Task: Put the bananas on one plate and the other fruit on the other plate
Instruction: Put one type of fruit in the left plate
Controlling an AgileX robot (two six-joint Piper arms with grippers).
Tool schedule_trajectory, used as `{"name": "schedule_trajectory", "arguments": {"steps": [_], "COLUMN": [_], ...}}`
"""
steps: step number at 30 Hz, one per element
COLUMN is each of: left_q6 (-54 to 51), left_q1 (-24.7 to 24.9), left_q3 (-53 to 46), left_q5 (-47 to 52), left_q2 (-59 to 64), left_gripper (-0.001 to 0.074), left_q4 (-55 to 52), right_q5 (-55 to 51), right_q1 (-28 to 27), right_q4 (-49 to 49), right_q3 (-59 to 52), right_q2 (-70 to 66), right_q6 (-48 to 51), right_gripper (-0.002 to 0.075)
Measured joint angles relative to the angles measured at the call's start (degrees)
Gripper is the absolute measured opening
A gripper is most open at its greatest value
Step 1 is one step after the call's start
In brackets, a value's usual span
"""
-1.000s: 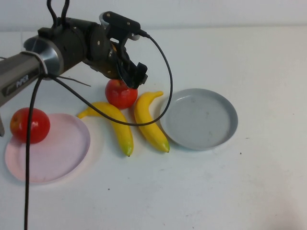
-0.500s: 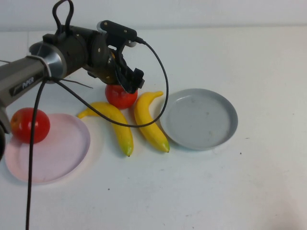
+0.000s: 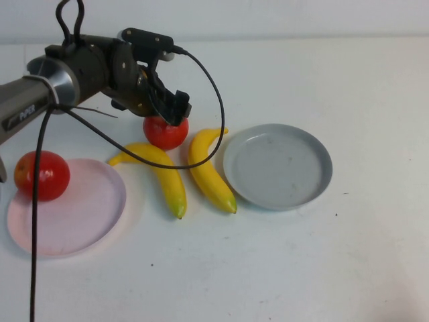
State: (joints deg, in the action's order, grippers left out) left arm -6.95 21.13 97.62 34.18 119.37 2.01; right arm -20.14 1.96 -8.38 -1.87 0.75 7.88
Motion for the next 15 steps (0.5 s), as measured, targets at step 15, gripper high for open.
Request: {"name": "schedule_trajectory", "arguments": {"steps": [15], "left_q6": [0.1], "left_q1": [-0.4], "left_q3": [0.2], "left_q5": [0.9], "left_q2": [1.2], "left_gripper": [0.0636], "left_q4": [2.0], "right_q5": [0.0], "right_q1": [0.0], "right_q4": [0.0], "right_q3": [0.0], "right_q2": [0.0], "right_q6": [0.0], "right_gripper": [-0.0018]}}
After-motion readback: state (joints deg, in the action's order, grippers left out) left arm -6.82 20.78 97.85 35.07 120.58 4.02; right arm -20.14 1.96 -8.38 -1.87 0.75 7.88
